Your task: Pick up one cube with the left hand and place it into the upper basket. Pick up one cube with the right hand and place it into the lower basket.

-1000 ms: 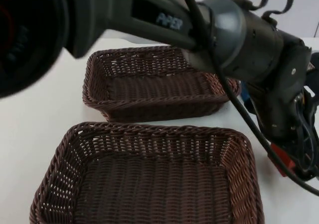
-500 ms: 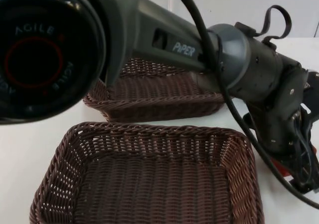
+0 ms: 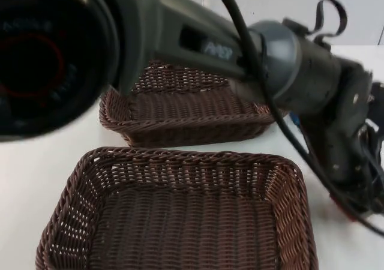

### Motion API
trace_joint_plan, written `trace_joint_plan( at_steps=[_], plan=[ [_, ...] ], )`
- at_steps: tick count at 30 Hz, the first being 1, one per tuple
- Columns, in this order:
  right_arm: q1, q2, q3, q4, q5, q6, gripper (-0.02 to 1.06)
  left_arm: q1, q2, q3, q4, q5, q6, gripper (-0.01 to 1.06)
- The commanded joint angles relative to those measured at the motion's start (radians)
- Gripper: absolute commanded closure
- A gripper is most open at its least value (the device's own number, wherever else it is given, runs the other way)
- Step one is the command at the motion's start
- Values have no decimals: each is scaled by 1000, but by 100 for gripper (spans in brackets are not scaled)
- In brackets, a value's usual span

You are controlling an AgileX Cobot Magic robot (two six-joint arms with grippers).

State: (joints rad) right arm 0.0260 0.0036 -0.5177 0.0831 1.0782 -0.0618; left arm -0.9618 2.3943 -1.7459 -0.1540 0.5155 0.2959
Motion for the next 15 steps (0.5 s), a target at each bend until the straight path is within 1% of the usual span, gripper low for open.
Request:
trace_joint_plan(
  at_steps=[1, 7, 10, 15],
  plan=[
    [-2, -4, 2, 4, 0, -5, -1, -5, -47, -6, -19, 10, -25, 105],
    [-2, -4, 2, 4, 0, -5, -1, -5, -148, -6, -23, 38, -71, 105],
    [-2, -4, 2, 4, 0, -5, -1, -5, -190, -4, -23, 51, -71, 105],
    [-2, -4, 2, 4, 0, -5, -1, -5, -274, -4, -23, 101, -76, 105]
  ],
)
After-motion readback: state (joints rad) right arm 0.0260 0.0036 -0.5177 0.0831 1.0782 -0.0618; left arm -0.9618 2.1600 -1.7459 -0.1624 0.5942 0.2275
